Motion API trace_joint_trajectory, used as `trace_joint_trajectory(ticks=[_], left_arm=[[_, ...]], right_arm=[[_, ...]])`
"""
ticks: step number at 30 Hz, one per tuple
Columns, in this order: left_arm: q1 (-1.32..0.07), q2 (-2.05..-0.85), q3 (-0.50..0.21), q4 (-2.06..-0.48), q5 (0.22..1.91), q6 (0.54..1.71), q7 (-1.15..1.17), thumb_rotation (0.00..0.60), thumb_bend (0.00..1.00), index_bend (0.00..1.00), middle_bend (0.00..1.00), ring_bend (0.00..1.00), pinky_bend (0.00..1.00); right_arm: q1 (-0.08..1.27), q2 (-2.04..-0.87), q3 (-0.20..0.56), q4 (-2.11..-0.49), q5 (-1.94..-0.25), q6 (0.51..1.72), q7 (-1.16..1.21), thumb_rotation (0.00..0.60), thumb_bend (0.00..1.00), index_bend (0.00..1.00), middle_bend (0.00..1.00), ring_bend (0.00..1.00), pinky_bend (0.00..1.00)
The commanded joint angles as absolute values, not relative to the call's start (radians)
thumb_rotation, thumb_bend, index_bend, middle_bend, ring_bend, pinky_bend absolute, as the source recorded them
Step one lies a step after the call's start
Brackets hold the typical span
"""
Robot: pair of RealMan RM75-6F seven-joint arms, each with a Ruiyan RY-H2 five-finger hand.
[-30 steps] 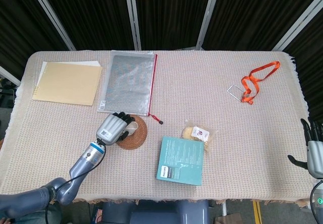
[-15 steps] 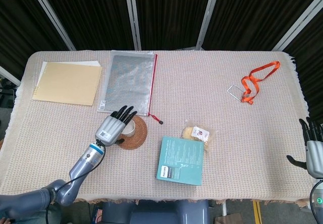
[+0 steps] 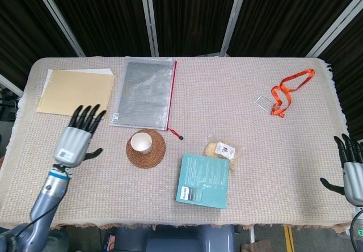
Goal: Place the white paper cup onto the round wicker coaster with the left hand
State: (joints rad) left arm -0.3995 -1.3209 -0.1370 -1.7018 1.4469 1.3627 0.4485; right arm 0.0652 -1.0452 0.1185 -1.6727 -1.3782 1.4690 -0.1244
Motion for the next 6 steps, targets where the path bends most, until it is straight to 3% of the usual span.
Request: trace_joint_trajectory(ticks=[1, 6], left_arm=[[-0.289, -1.226, -0.081, -1.774, 1.435, 1.457, 0.421, 0.600, 0.00, 0.00, 0.00, 0.00, 0.00], [-0.216, -1.171, -0.033, -1.768, 1.422, 1.490, 0.338, 0.600, 0.00, 0.00, 0.00, 0.00, 0.00]], right_arm=[[0.062, -1.039, 0.112, -1.676, -1.392, 1.475, -0.116, 0.600, 0.00, 0.00, 0.00, 0.00, 0.00], [0.060, -1.035, 0.107, -1.675, -1.408, 1.481, -0.111, 0.600, 0.00, 0.00, 0.00, 0.00, 0.00]])
